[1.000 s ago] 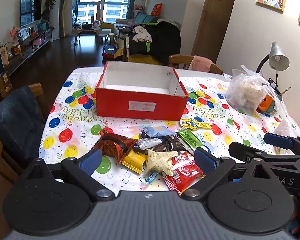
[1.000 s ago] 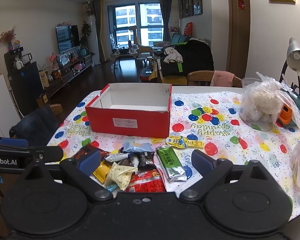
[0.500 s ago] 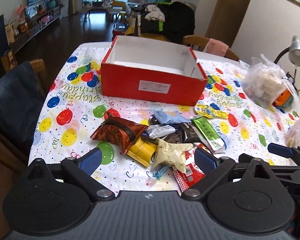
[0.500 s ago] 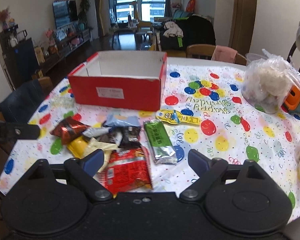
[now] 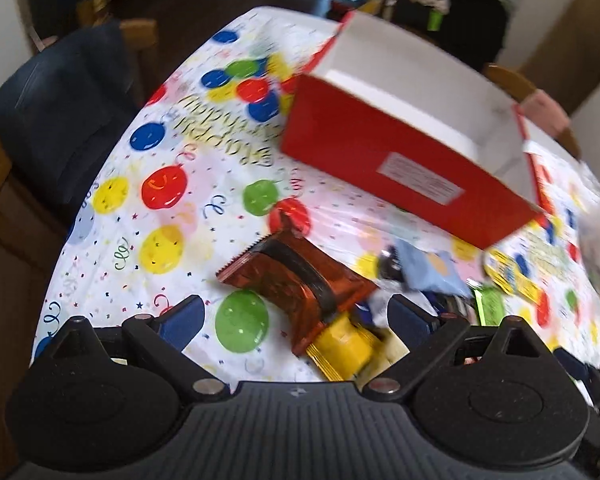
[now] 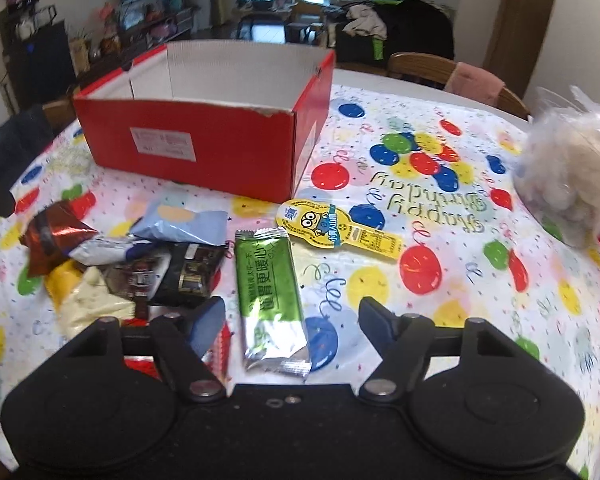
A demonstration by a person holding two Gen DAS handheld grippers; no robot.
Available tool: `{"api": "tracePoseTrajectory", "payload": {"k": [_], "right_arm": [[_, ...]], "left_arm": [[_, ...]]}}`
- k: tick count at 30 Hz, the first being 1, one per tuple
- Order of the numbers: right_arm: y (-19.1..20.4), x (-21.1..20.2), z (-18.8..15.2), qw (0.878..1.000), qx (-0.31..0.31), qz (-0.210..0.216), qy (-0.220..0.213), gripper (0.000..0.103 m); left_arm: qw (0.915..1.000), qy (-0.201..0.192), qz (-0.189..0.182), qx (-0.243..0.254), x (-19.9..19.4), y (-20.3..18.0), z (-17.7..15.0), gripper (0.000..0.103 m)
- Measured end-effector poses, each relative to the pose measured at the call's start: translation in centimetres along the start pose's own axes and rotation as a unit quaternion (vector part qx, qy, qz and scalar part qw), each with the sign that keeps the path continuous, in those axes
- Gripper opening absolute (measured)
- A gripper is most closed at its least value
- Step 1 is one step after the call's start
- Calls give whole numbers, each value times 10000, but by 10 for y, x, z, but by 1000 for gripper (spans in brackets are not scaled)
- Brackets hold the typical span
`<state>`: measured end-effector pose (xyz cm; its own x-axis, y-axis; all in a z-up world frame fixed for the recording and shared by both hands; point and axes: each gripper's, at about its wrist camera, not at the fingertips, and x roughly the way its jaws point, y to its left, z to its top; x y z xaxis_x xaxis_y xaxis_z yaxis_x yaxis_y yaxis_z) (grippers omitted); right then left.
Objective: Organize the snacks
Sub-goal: 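Grasp the orange-brown pastry packet with the left gripper while the right grasps the green bar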
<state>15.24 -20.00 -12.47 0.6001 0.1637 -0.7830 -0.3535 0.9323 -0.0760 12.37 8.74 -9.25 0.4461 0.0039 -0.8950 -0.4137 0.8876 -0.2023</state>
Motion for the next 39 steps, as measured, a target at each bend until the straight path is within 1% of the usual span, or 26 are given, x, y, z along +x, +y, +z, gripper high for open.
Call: {"api": "tracePoseTrajectory", "payload": {"k": [3, 5, 7, 8, 12, 14, 22, 28, 30, 33, 35, 39], "right_arm": [[0, 14, 6, 9998, -187, 54, 105, 70], [0, 21, 11, 9994, -322, 33, 144, 69], [2, 28, 13, 9989, -417, 71, 199, 68], [3, 32, 14, 9987, -449, 97, 223, 68], [3, 44, 17, 9980, -445, 233, 388, 64], [3, 48, 17, 9975, -439, 329, 451, 64], [9, 63, 18, 9959, -540, 384, 621, 56], [10, 65, 18, 9955, -546, 432, 638, 53], [11, 64, 18, 9955, -551, 454, 631, 47], [10, 64, 18, 9958, -516, 447, 603, 42], [9, 63, 18, 9962, -431, 466, 597, 41], [8, 61, 17, 9969, -357, 406, 572, 41]], "left_arm": [[9994, 169, 78, -278, 17, 2, 10, 98], [9984, 273, 193, -463, 28, 3, 17, 98], [9967, 393, 294, -642, 39, 4, 23, 96], [9956, 475, 367, -722, 44, 4, 25, 94], [9932, 605, 497, -861, 60, 2, 32, 93], [9919, 671, 528, -939, 67, 1, 34, 93], [9901, 869, 714, -834, 88, -5, 43, 93], [9904, 910, 721, -745, 93, -5, 42, 93], [9905, 914, 721, -726, 93, -5, 41, 88], [9909, 919, 697, -700, 92, -3, 39, 81], [9910, 915, 673, -716, 90, 1, 37, 74], [9923, 827, 504, -766, 85, 7, 34, 68]]}}
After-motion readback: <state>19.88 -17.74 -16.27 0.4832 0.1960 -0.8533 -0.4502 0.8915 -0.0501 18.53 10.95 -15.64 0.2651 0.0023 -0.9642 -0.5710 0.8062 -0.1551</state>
